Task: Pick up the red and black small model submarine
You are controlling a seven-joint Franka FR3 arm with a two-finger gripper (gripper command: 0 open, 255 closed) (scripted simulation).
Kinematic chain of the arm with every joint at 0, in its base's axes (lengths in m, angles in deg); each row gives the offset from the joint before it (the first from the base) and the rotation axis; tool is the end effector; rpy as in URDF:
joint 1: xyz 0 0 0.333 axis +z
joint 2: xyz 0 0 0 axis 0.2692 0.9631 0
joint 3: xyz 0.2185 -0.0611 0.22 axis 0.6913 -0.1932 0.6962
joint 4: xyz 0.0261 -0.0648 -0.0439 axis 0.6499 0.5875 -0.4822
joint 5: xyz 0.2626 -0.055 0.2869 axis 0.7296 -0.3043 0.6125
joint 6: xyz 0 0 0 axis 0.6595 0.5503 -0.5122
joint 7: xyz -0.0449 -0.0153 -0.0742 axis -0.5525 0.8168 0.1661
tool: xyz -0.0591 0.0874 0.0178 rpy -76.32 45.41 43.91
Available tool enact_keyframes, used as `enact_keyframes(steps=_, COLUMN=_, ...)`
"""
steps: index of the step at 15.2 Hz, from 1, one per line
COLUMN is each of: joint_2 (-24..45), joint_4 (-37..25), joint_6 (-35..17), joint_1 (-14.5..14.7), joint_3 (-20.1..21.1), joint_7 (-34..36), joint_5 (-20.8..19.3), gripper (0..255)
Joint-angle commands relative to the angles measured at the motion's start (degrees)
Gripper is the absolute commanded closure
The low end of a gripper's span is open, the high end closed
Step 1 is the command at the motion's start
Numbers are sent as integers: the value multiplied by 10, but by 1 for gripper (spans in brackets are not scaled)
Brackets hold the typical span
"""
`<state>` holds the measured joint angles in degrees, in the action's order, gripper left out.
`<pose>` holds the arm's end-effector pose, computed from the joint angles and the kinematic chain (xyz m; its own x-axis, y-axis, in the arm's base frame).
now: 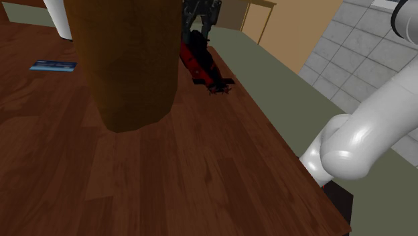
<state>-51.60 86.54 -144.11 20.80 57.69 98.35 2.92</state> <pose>0.4833 0.1905 0.6329 0.9987 -0.0477 -0.0196 -0.0470 -0.9983 0.0350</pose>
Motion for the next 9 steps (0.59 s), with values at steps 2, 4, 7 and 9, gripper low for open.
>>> enact_keyframes(steps=2, joint_2=6, joint_4=-33, joint_6=25, joint_1=0, joint_3=1, joint_7=1, joint_5=-2, gripper=255)
enact_keyframes(steps=4, joint_2=12, joint_4=-55, joint_6=42, joint_1=1, joint_3=1, joint_7=2, joint_5=-3, gripper=255)
enact_keyframes(steps=7, joint_2=23, joint_4=-92, joint_6=68, joint_1=1, joint_3=3, joint_7=4, joint_5=-6, gripper=255)
enact_keyframes(steps=9, joint_2=23, joint_4=-93, joint_6=70, joint_1=1, joint_3=3, joint_7=4, joint_5=-6, gripper=255)
